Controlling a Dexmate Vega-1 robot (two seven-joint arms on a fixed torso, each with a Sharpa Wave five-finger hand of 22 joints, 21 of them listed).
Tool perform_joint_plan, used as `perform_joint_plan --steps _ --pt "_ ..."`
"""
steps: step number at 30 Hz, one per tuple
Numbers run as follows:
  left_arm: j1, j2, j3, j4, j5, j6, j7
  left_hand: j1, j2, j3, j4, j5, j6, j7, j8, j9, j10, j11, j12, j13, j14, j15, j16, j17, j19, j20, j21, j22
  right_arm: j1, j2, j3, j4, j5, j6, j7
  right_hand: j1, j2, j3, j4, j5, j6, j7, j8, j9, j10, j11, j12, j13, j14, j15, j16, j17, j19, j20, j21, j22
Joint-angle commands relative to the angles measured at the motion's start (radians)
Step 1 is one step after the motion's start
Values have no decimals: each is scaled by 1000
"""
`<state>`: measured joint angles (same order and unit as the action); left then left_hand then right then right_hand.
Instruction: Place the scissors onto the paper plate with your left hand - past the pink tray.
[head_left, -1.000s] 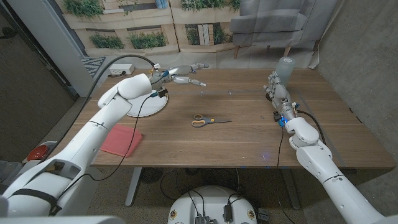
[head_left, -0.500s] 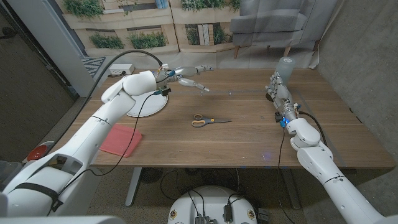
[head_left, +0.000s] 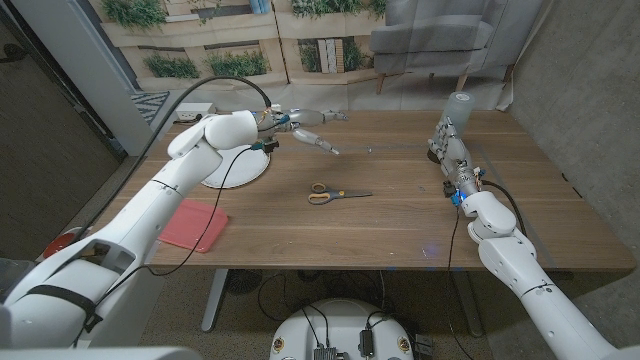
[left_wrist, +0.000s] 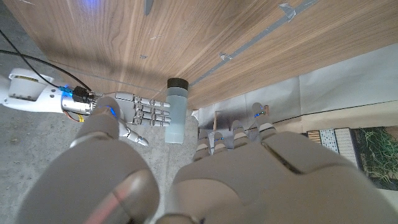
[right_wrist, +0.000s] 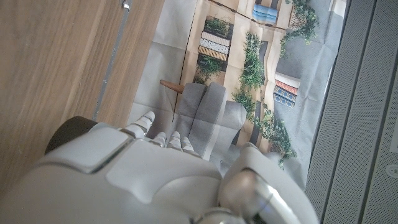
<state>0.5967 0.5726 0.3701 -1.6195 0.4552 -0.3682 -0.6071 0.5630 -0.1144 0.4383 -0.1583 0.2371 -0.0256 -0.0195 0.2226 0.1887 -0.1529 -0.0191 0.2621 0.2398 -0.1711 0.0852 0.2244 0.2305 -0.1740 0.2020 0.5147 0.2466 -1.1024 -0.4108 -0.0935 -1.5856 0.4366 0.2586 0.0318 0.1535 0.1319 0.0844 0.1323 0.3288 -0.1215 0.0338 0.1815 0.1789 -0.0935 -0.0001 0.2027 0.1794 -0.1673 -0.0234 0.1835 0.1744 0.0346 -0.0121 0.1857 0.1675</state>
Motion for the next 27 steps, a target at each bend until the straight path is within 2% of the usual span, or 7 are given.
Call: perform_joint_plan --steps 1,13,27 --pt "-23 4 27 -6 39 0 -32 12 -3 -8 3 10 12 3 8 4 -6 -6 1 3 -102 3 -3 3 -227 9 15 12 -1 2 2 6 4 3 4 8 -4 3 -4 4 -6 -1 7 4 -2 -3 -4 3 -19 4 1 2 -1 -1 4 4" --pt "-49 5 57 -13 66 9 -81 18 -3 -18 10 10 42 26 13 5 -14 12 2 7 -121 6 -8 7 -238 8 29 36 4 -1 4 4 -2 2 0 8 -4 4 -4 4 -3 -1 8 4 1 -3 -4 3 -19 2 1 2 -4 -2 4 4" --pt "-74 2 90 -16 94 4 -127 22 1 -26 15 10 59 27 13 5 -26 21 0 11 -137 6 -11 9 -252 1 41 57 4 -3 6 6 -1 10 2 8 -5 4 -4 4 4 2 10 4 5 0 -3 3 -16 4 1 2 -4 -4 4 4"
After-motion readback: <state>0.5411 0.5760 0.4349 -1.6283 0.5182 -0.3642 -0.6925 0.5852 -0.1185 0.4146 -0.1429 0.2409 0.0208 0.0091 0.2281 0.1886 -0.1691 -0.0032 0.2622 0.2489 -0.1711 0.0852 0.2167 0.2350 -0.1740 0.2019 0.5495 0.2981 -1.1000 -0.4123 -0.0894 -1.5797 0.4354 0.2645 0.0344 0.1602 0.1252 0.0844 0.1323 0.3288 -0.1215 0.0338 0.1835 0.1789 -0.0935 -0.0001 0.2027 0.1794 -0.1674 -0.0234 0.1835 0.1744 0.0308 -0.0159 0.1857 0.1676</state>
